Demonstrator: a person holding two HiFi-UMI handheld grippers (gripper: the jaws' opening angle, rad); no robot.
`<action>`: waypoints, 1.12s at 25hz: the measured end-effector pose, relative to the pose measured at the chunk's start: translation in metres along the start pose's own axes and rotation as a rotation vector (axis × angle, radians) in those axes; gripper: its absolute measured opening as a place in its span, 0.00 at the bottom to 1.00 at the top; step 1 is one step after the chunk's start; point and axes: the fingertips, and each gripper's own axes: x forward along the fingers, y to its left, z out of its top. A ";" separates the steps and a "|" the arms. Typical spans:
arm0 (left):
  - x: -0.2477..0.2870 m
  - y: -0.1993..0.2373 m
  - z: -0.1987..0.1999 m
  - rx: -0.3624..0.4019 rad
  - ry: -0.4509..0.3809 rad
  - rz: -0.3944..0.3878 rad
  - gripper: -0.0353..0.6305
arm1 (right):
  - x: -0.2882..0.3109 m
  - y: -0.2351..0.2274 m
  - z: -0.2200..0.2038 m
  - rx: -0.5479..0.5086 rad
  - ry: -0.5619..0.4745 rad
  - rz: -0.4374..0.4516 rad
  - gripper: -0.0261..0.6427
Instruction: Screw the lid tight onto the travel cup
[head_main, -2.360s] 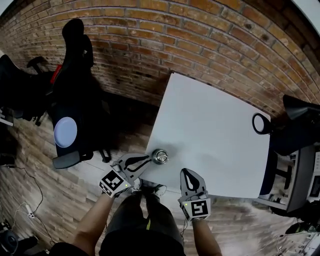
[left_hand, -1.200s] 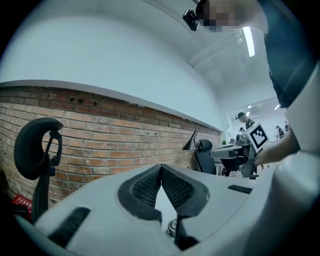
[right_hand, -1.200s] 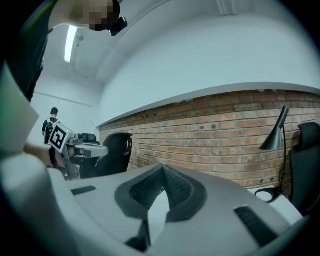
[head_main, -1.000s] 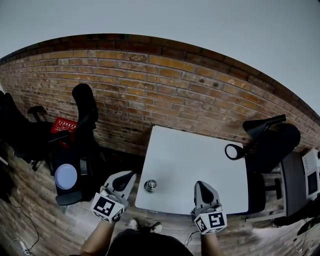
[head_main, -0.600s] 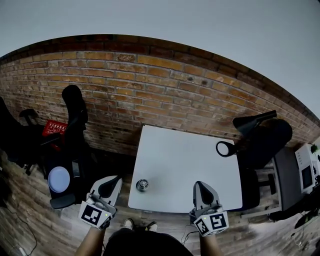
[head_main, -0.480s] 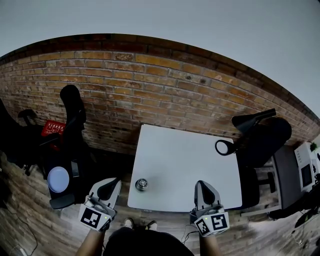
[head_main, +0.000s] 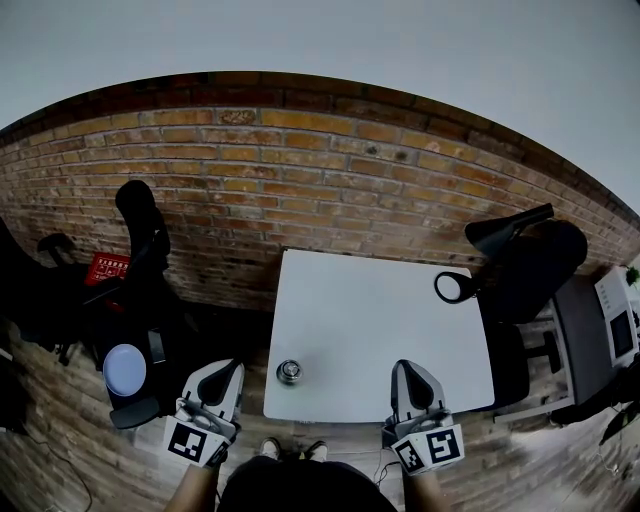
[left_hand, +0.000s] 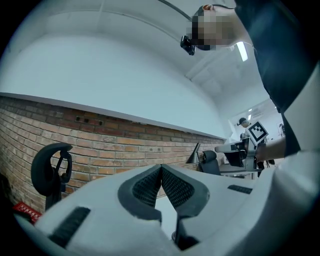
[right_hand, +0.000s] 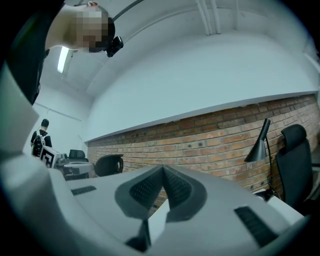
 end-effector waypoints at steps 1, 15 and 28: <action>0.001 0.000 0.001 -0.001 -0.010 0.000 0.09 | 0.001 0.002 -0.002 0.001 0.004 0.002 0.06; 0.000 0.010 0.008 0.010 -0.033 0.007 0.09 | 0.018 0.011 -0.014 0.017 0.029 0.034 0.06; 0.007 0.013 0.010 0.021 -0.083 -0.010 0.09 | 0.029 0.016 -0.019 -0.035 0.048 0.042 0.06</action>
